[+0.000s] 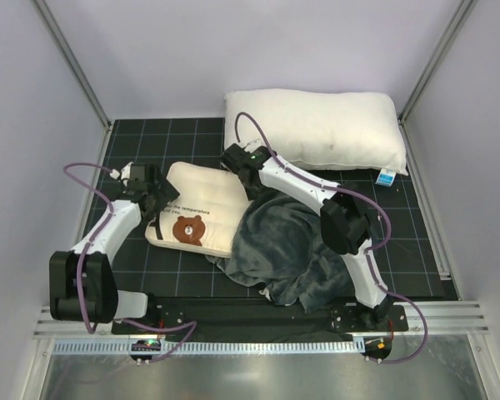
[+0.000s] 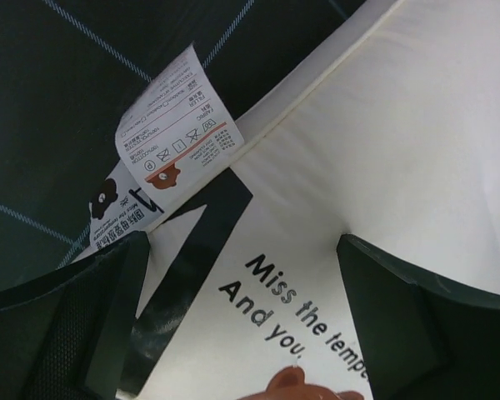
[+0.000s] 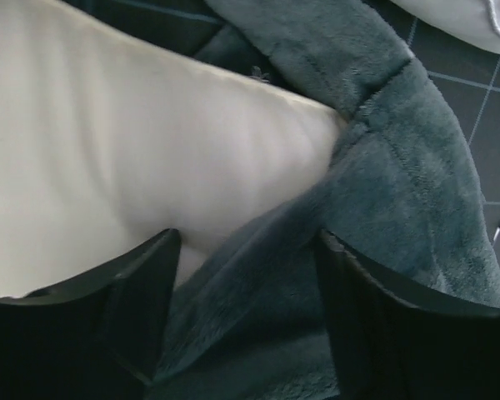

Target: Put the pillow into the pillowcase

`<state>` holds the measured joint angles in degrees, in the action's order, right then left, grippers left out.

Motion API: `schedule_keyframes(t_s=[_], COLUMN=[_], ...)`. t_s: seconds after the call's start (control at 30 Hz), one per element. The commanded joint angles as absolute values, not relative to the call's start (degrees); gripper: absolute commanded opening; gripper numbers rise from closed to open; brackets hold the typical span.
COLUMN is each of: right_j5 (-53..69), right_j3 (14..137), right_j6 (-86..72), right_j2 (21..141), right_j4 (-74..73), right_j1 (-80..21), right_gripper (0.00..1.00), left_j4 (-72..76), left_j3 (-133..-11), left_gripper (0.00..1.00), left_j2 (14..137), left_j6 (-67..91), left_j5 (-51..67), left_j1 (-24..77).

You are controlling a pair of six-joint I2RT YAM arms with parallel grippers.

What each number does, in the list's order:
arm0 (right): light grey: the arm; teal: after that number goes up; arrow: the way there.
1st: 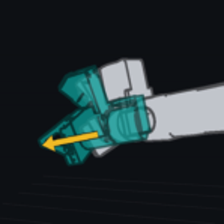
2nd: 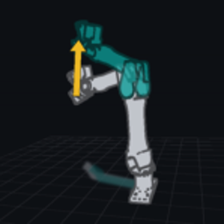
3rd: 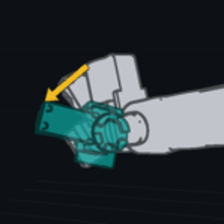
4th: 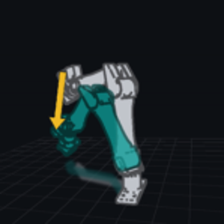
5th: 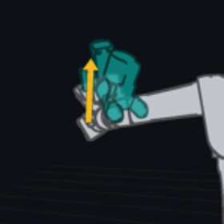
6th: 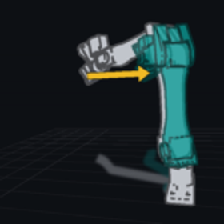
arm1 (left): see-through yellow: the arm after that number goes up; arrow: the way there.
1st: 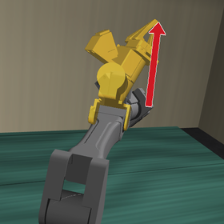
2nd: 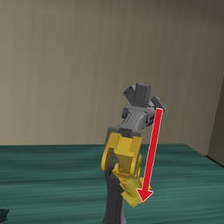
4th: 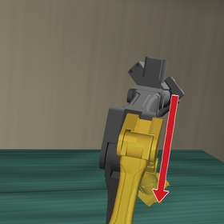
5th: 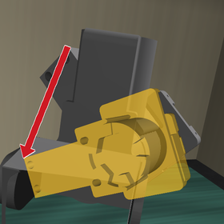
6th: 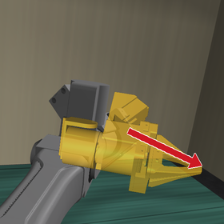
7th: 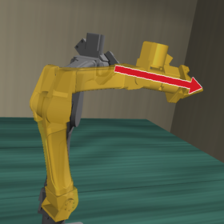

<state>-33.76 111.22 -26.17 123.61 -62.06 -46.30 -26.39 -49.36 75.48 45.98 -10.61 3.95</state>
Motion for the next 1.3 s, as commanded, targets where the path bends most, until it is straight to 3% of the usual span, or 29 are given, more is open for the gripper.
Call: schedule_keyframes(t_s=[0.0,0.07,0.1,0.27,0.43,0.67,0.9,1.1,1.17,1.2,1.23,1.27], right_j5=[-38.6,-38.7,-40.3,-41.0,-32.5,-20.7,-22.0,-25.2,-26.1,-27.5,-28.7,-29.5], right_j3=[109.2,108.4,108.5,114.3,117.9,116.4,106.6,96.1,92.3,90.3,89.6,89.0], right_j6=[-28.3,-27.9,-27.7,-21.3,-14.7,-8.3,-10.1,-16.5,-16.6,-16.4,-16.6,-16.9], right_j2=[121.6,121.7,121.7,122.5,122.3,118.4,107.9,97.8,96.1,96.0,96.0,96.4], right_j4=[-63.8,-62.1,-61.5,-56.7,-47.5,-38.9,-39.9,-46.1,-46.8,-47.1,-47.5,-48.2], right_j1=[-43.2,-41.8,-41.6,-41.7,-44.6,-51.8,-53.4,-47.6,-45.5,-45.0,-44.6,-43.8], right_gripper=[0.69,0.53,0.38,0.04,0.04,0.04,0.04,0.04,0.04,0.04,0.04,0.04], left_j4=[-20.8,-20.0,-19.1,-13.5,-5.5,-2.1,-5.3,-12.8,-16.0,-17.4,-19.1,-24.3], left_j3=[-50.7,-51.1,-51.2,-49.8,-46.1,-41.1,-32.0,-26.6,-26.4,-27.2,-27.9,-28.9], left_gripper=[1.00,1.00,1.00,0.93,0.84,0.74,0.63,0.48,0.49,0.55,0.73,0.79], left_j2=[79.3,82.8,83.7,85.7,84.4,79.0,61.5,42.8,39.1,38.5,38.2,38.5], left_j6=[44.6,43.9,43.8,41.3,40.6,44.0,48.5,51.3,51.9,51.7,51.0,50.5], left_j5=[-11.9,-10.6,-8.8,-2.3,8.8,8.0,5.3,4.6,5.8,5.5,3.8,1.7], left_j1=[3.7,3.7,3.7,3.8,6.1,18.9,31.9,38.5,39.1,39.4,39.4,39.4])
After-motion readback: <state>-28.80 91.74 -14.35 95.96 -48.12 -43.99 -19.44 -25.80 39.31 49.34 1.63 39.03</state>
